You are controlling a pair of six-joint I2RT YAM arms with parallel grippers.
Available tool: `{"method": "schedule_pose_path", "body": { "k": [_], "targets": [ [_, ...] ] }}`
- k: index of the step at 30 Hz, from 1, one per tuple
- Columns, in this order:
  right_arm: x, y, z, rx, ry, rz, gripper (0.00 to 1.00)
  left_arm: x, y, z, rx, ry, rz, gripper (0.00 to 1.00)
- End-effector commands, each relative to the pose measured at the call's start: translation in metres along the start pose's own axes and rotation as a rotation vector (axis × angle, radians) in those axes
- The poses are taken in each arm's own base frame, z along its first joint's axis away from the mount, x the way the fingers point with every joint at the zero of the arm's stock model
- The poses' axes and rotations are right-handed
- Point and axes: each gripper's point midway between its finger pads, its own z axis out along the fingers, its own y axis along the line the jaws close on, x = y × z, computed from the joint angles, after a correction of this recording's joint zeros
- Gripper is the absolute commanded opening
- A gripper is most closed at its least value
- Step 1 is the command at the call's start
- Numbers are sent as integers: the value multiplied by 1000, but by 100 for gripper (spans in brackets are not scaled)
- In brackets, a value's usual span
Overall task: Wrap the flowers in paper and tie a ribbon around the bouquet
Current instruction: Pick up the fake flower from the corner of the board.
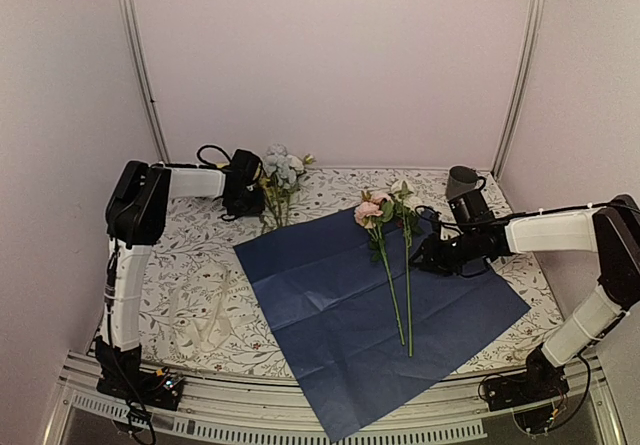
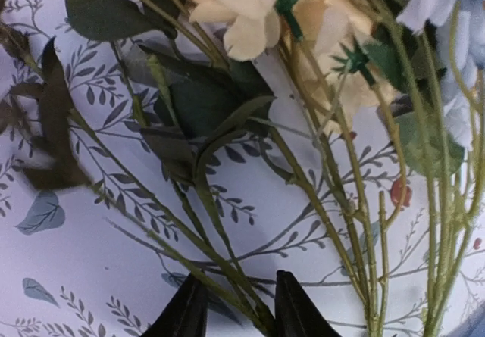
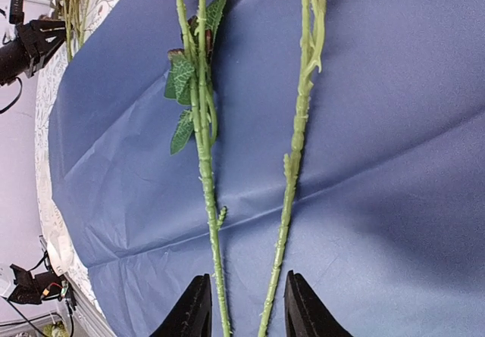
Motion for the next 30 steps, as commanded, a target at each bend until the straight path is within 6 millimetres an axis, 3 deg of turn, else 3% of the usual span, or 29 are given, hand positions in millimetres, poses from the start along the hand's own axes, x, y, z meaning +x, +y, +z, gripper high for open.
{"method": "schedule_pose_path", "body": {
  "k": [1, 3, 6, 9, 12, 15, 18, 20, 22, 25, 27, 30],
  "targets": [
    [-8, 10, -15, -18, -43, -39, 35, 38, 47, 17, -25, 140, -69, 15],
    [-9, 13, -18, -24, -51, -46, 35, 38, 65, 15, -39, 147, -88, 0],
    [-10, 15, -21, -27, -60, -53, 35, 38, 88, 6, -52, 143, -112, 0],
    [-12, 18, -24, -34, -63, -62, 36, 19, 111, -26, -101, 32, -148, 0],
    [-14, 23, -29, -47, -72, -78, 36, -23, 135, -85, -206, -179, -178, 0],
    [-19, 33, -37, -75, -93, -106, 36, -61, 137, -150, -204, -370, -190, 0],
    [-27, 55, -51, -158, -130, -166, 36, -89, 114, -225, -145, -591, -136, 0],
    [-30, 80, -65, -252, -168, -227, 36, -99, 80, -283, 3, -767, -74, 0],
    [-31, 113, -86, -367, -221, -309, 36, -97, 37, -341, 237, -908, -19, 0],
    [-27, 171, -120, -550, -302, -457, 36, -78, -6, -422, 588, -1074, 32, 0],
    [-18, 205, -138, -647, -334, -557, 36, -52, -33, -477, 806, -1181, 109, 0],
    [0, 254, -157, -779, -346, -699, 37, -14, -61, -538, 952, -1335, 249, 0]
  ]
}}
